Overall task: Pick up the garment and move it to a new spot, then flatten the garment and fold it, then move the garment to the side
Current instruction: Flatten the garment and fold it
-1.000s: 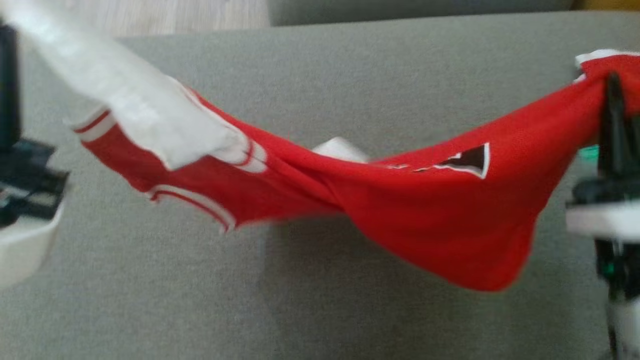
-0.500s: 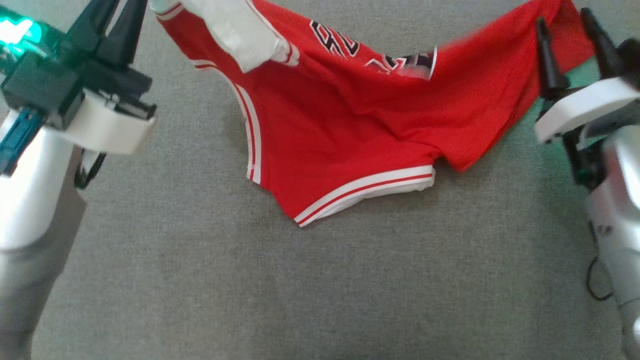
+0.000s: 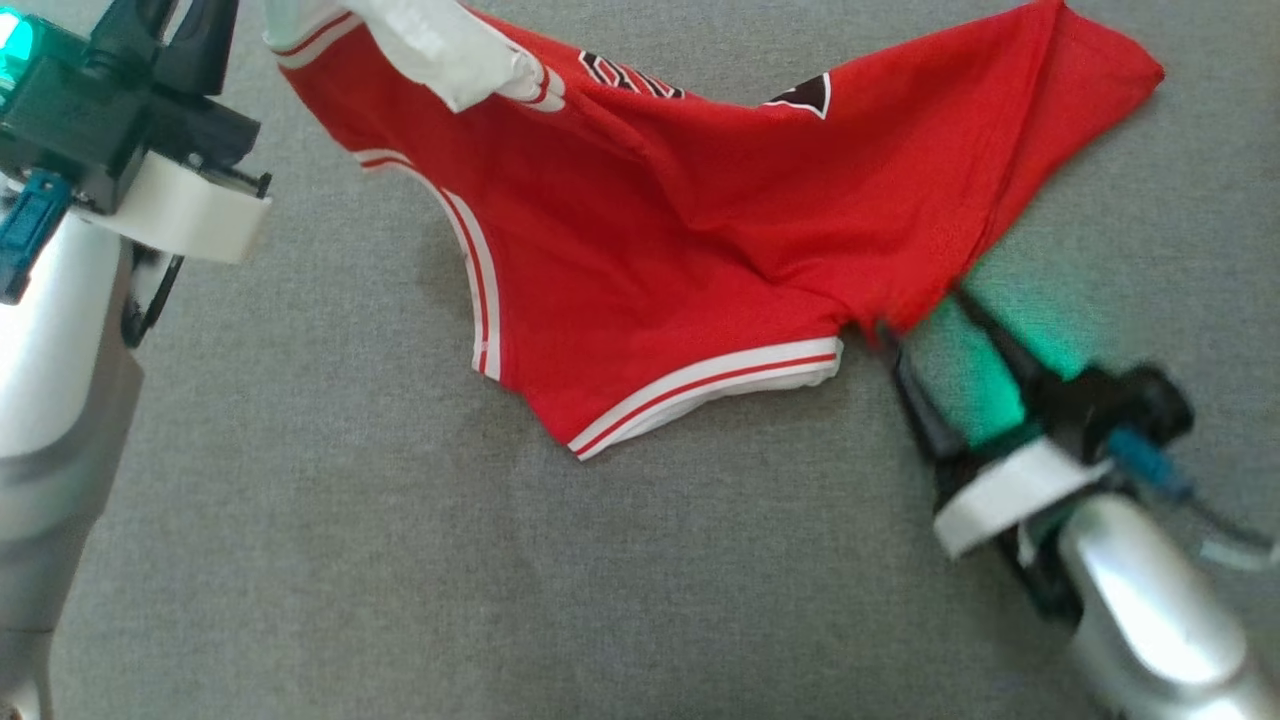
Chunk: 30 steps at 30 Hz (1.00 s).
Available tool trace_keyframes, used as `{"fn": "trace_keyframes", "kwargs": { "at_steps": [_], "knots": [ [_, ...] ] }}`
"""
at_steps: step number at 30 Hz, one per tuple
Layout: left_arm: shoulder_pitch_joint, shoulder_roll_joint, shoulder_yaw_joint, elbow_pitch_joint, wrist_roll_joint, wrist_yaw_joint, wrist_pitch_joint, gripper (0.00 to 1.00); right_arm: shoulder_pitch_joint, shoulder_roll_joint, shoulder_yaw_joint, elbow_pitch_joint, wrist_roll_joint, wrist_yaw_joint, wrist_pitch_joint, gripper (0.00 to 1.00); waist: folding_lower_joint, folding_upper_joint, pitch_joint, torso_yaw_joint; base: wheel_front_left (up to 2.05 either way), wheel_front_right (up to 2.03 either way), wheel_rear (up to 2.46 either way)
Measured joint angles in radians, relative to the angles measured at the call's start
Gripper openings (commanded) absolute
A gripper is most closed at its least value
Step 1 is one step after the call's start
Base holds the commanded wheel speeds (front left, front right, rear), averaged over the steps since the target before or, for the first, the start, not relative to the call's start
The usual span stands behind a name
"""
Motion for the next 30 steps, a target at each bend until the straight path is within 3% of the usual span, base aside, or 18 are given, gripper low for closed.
{"fn": "trace_keyframes", "kwargs": {
  "at_steps": [15, 16, 17, 18, 23, 30],
  "knots": [
    [0.001, -0.014, 0.007, 0.009, 0.012, -0.013, 0.000, 0.00, 0.057, 0.067, -0.020, -0.016, -0.058, 0.000, -0.001, 1.00, 0.0000, 0.0000, -0.009, 0.003, 0.00, 0.00, 0.00],
    [0.001, -0.015, 0.007, 0.009, 0.012, -0.013, 0.000, 0.00, 0.057, 0.069, -0.024, -0.015, -0.059, 0.000, -0.001, 0.93, 0.0000, 0.0000, -0.010, 0.004, 0.00, 0.00, 0.00],
    [0.001, -0.016, 0.008, 0.010, 0.012, -0.014, 0.000, 0.00, 0.057, 0.070, -0.028, -0.014, -0.063, 0.000, -0.002, 0.75, 0.0000, 0.0000, -0.011, 0.006, 0.00, 0.00, 0.00],
    [0.001, -0.016, 0.009, 0.011, 0.012, -0.015, 0.000, 0.00, 0.057, 0.072, -0.030, -0.013, -0.065, 0.000, -0.002, 0.49, 0.0000, 0.0000, -0.012, 0.007, 0.00, 0.00, 0.00],
    [0.002, -0.016, 0.017, 0.013, 0.013, -0.021, 0.000, 0.00, 0.058, 0.082, -0.037, 0.003, -0.074, 0.000, -0.002, 0.00, 0.0000, 0.0000, -0.014, 0.007, 0.00, 0.00, 0.00],
    [0.002, -0.016, 0.030, 0.011, 0.021, -0.022, 0.000, 0.00, 0.055, 0.089, -0.039, 0.009, -0.072, 0.000, -0.002, 0.00, 0.0001, 0.0000, -0.008, 0.003, 0.00, 0.00, 0.00]
  ]
}}
